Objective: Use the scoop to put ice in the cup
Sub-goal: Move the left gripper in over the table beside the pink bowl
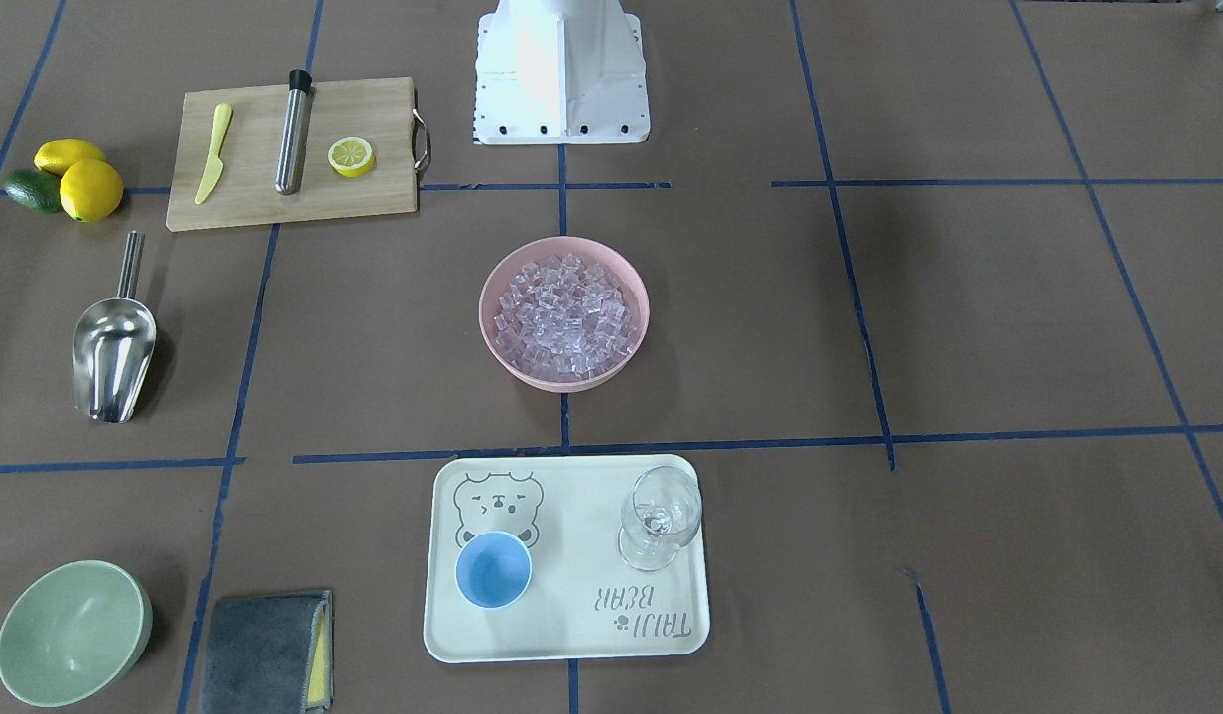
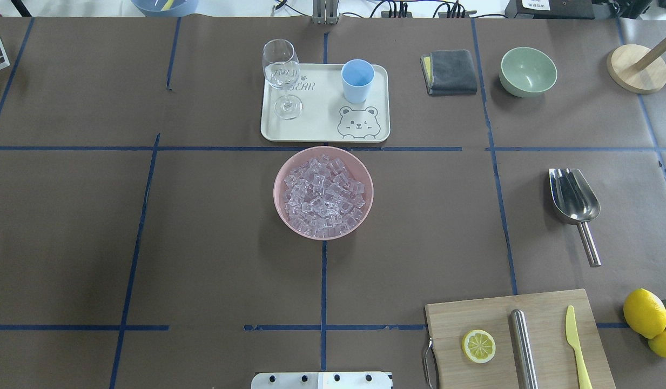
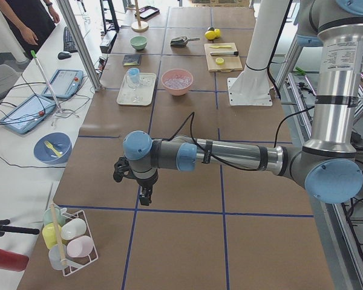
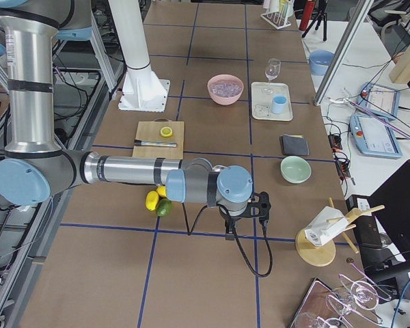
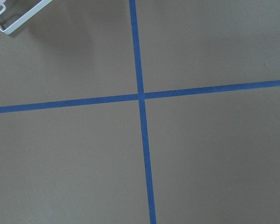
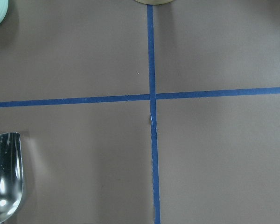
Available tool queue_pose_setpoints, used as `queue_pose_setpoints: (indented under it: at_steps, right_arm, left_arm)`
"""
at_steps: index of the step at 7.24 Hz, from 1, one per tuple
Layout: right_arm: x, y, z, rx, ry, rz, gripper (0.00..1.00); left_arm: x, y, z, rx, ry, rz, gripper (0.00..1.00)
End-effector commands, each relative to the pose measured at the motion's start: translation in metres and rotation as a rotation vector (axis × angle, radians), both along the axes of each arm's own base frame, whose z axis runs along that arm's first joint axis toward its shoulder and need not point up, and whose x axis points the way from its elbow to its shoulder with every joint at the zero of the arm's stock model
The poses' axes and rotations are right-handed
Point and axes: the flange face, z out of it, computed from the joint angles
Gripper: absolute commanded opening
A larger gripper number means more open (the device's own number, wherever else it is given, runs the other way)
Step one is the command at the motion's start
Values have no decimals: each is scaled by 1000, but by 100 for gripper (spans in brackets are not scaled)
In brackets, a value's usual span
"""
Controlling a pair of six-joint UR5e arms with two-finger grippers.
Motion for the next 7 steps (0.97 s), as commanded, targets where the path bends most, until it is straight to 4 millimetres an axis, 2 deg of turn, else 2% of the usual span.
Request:
queue_pose_setpoints:
  at_steps: [1, 2, 3, 4, 5, 6, 7]
  right_arm:
    - [0, -7, -14, 27, -2, 0, 100]
    - [-8, -12, -16, 37, 5, -19, 100]
    - [-7, -49, -58, 108, 11, -21, 100]
    - [-9, -42, -47, 93, 4, -22, 100]
    - [-13, -35, -25, 54, -3, -31, 100]
    - [-14, -28, -21, 73, -8, -27, 100]
    - [-27, -30, -29, 37, -16, -6, 100]
  left_arm:
    - [3, -33, -49, 118, 7, 1, 100]
    - [11, -46, -72, 185, 18, 19, 100]
    - [56, -60, -107, 267, 31, 95, 100]
    - [126, -61, -149, 351, 59, 211, 100]
    - [171, -62, -183, 406, 86, 279, 100]
    - [224, -53, -195, 467, 119, 370, 100]
    - [262, -42, -211, 603, 169, 428, 100]
